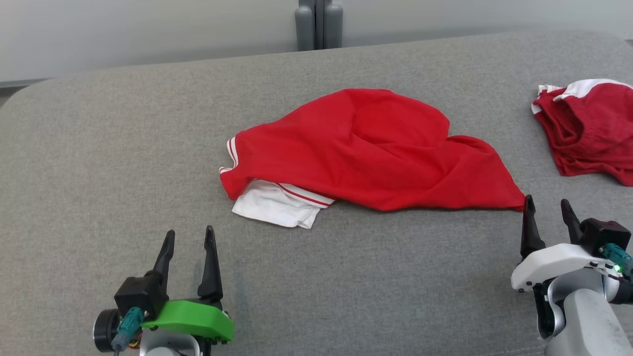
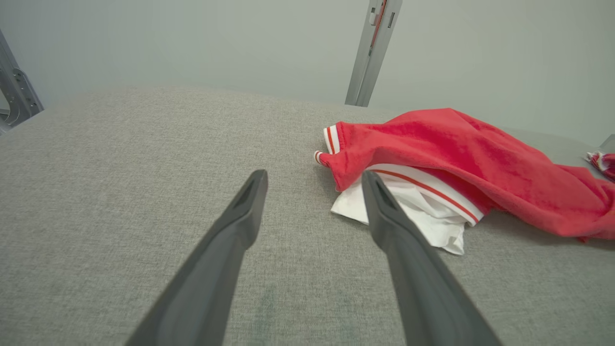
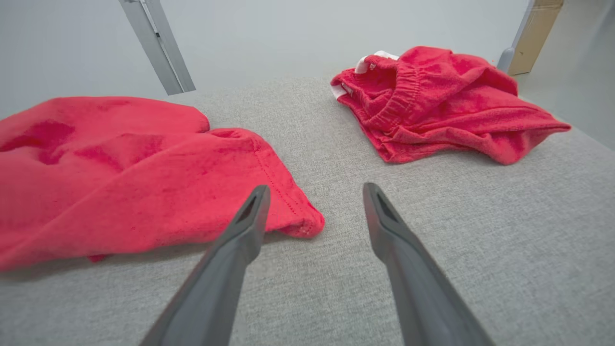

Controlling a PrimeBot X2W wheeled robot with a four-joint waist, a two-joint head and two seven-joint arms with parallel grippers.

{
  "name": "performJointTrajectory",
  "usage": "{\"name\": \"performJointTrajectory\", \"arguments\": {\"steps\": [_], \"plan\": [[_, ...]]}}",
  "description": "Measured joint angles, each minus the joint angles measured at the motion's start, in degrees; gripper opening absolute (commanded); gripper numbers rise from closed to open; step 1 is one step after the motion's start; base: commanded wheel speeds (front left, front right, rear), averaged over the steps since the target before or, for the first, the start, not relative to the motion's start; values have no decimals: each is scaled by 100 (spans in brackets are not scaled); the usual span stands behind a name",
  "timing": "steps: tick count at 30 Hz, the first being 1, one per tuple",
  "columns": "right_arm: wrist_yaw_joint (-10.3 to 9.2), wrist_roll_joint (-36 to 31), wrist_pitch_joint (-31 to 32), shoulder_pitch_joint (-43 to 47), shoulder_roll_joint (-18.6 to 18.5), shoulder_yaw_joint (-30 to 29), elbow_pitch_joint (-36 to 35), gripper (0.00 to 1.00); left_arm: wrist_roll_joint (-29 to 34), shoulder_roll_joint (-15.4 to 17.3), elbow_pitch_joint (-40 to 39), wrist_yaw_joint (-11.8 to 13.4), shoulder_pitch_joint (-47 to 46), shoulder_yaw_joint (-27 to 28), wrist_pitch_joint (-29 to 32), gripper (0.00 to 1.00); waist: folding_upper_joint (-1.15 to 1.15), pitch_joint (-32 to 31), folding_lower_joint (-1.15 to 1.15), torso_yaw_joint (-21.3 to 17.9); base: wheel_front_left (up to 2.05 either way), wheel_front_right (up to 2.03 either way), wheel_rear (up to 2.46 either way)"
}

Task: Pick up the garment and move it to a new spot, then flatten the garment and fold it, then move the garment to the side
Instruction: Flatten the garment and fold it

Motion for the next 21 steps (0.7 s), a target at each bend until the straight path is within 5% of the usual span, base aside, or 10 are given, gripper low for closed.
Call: {"name": "performJointTrajectory", "arguments": {"steps": [9, 21], "plan": [[0, 215, -5, 431, 0, 687, -967, 100, -58, -88, 123, -57, 278, 43, 0, 100, 0, -512, 0, -69, 0, 0, 0], [0, 390, 129, 990, 0, 1365, -1265, 100, -48, -138, 170, -107, 591, 91, -1, 100, 0, -967, 0, 59, 0, 0, 0]]}}
